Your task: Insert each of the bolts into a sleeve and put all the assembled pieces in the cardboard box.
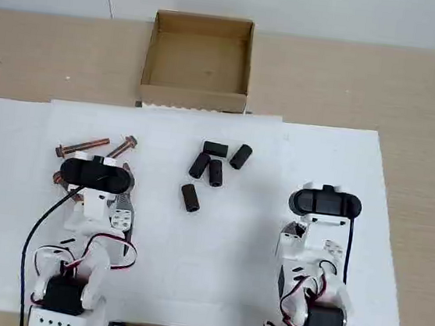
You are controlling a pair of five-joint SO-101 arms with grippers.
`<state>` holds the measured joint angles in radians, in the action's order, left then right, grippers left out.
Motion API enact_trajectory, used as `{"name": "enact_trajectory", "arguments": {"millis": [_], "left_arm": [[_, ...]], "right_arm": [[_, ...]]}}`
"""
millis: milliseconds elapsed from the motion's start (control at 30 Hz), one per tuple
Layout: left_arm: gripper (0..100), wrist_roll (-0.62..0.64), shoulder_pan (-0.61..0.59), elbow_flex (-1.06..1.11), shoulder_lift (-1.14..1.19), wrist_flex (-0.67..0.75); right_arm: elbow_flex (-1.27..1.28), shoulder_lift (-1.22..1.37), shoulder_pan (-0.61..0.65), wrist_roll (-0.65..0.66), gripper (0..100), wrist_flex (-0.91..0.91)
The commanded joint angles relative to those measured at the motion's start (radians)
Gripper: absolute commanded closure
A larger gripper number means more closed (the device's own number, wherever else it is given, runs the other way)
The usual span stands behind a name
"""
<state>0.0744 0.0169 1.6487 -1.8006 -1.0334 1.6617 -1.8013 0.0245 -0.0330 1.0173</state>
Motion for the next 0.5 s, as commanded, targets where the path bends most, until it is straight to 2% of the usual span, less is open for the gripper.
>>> {"name": "enact_trajectory", "arguments": {"millis": [0, 300, 467], "left_arm": [[99, -0.002, 0.002, -0.007, -0.008, 0.025], [99, -0.002, -0.008, -0.039, -0.006, 0.052], [99, -0.005, -0.006, -0.206, 0.0, -0.04]], "right_arm": [[-0.003, -0.013, -0.007, -0.009, 99.5, -0.021], [-0.003, -0.013, -0.007, -0.009, 99.5, -0.021], [-0.003, -0.013, -0.007, -0.009, 99.5, -0.021]]}}
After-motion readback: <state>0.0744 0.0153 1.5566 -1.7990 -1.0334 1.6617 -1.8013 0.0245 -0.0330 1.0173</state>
